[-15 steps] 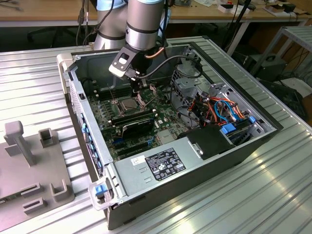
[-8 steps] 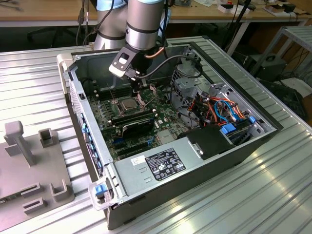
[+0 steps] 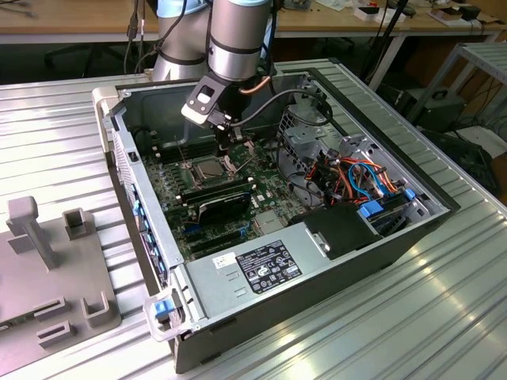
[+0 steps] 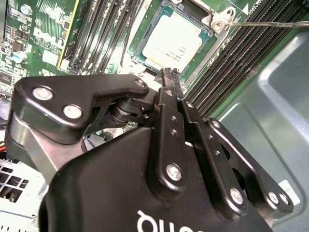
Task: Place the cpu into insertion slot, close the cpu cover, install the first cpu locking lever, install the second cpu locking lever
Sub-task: 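Close the cpu cover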
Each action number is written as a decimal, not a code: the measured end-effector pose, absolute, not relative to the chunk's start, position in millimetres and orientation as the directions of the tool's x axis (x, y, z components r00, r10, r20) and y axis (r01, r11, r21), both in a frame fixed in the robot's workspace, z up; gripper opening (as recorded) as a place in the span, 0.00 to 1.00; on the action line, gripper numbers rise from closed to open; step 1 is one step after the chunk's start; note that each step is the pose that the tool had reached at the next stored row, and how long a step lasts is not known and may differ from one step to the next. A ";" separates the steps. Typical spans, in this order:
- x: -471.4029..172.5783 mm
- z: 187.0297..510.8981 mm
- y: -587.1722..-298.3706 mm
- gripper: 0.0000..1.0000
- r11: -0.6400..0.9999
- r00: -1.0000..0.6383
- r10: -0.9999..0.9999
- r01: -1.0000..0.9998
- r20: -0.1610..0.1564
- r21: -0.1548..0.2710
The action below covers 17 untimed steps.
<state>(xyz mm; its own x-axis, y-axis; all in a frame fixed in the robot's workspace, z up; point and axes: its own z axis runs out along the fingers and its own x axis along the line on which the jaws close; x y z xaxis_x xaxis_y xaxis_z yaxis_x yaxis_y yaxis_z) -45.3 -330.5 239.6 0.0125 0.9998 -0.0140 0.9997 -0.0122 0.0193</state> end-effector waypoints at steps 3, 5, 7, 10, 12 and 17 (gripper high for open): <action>-45.2 239.8 -330.5 0.11 -0.012 0.012 1.000 1.000 -0.014 0.019; -45.2 243.4 -330.5 0.11 -0.012 0.012 1.000 1.000 -0.014 0.019; -45.2 248.8 -330.5 0.11 -0.012 0.012 1.000 1.000 -0.014 0.019; -39.1 249.3 -330.5 0.11 -0.012 0.012 1.000 1.000 -0.014 0.019; -33.6 249.3 -330.5 0.11 -0.012 0.012 1.000 1.000 -0.014 0.019; -20.0 249.7 -330.4 0.11 -0.012 0.012 1.000 1.000 -0.014 0.019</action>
